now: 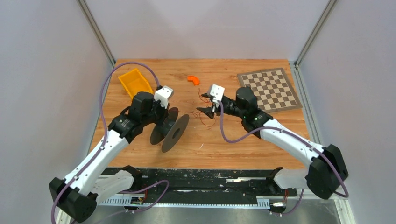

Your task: Wrap the cables

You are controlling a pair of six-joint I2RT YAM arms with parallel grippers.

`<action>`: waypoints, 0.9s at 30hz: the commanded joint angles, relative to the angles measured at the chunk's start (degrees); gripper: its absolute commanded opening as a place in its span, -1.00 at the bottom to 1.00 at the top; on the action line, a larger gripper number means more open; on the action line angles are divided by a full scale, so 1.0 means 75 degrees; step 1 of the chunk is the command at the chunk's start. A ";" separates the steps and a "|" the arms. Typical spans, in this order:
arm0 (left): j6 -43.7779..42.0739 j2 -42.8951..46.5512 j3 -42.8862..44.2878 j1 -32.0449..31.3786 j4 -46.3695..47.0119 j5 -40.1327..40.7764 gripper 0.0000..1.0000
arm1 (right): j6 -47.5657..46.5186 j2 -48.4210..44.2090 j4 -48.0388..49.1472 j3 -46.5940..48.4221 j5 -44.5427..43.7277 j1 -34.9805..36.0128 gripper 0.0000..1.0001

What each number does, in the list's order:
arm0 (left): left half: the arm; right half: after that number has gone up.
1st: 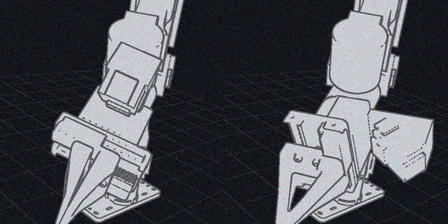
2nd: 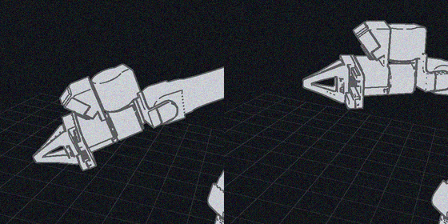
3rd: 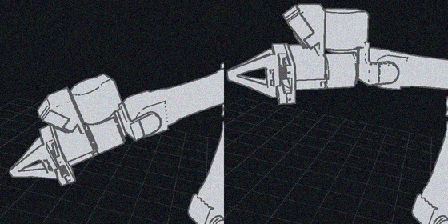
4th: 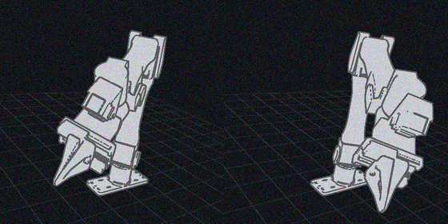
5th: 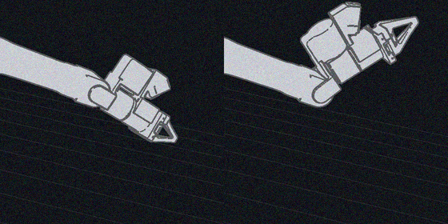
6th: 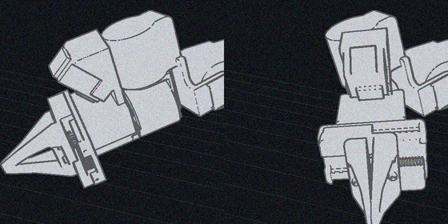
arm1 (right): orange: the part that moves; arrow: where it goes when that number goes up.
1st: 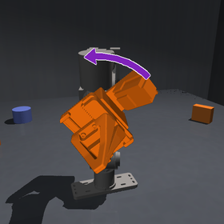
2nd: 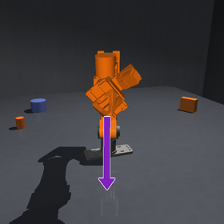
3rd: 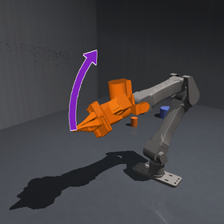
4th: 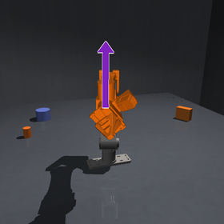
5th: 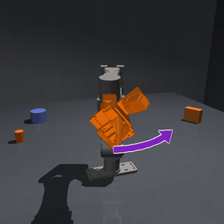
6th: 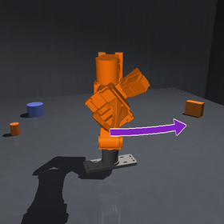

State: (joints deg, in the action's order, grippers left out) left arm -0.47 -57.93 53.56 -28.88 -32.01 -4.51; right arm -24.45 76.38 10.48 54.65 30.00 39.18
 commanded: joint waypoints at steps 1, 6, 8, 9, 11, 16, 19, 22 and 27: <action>0.0016 0.0989 0.0795 0.0018 -0.0264 0.0725 -1.00 | 0.0500 -0.0940 0.1401 -0.1177 -0.0464 -0.0021 0.20; 0.0333 0.1640 0.1327 0.0020 -0.0581 0.0213 -1.00 | 0.0447 -0.1378 0.3647 -0.2819 0.0457 -0.0010 0.26; 0.0482 0.1736 0.1495 0.0022 -0.0705 -0.0109 -1.00 | 0.0493 -0.1237 0.4030 -0.2916 0.0730 -0.0009 0.28; 0.0607 0.1753 0.1592 0.0011 -0.0790 -0.0238 -1.00 | 0.0489 -0.1110 0.4225 -0.2951 0.0831 -0.0009 0.29; 0.0766 0.1791 0.1707 0.0017 -0.0894 -0.0328 -1.00 | 0.0454 -0.0774 0.4596 -0.2991 0.1087 -0.0012 0.29; 0.1036 0.1931 0.1884 0.0015 -0.1068 -0.0305 -1.00 | 0.0494 0.0258 0.5187 -0.2826 0.1512 0.0156 0.27; 0.1206 0.2061 0.2016 0.0010 -0.1059 -0.0322 -1.00 | 0.0670 0.0634 0.5571 -0.2843 0.1500 0.0236 0.27; 0.1315 0.2111 0.2125 0.0022 -0.1069 -0.0269 -1.00 | 0.1133 0.1013 0.6475 -0.3062 0.1280 0.0248 0.27; 0.1435 0.2094 0.2235 0.0019 -0.1112 -0.0324 -1.00 | 0.1819 0.2075 0.7317 -0.2990 0.0929 0.0249 0.26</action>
State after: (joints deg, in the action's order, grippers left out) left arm 7.86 -43.18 66.96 -28.88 -43.94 -5.74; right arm -16.47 87.20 55.92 31.75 38.15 40.84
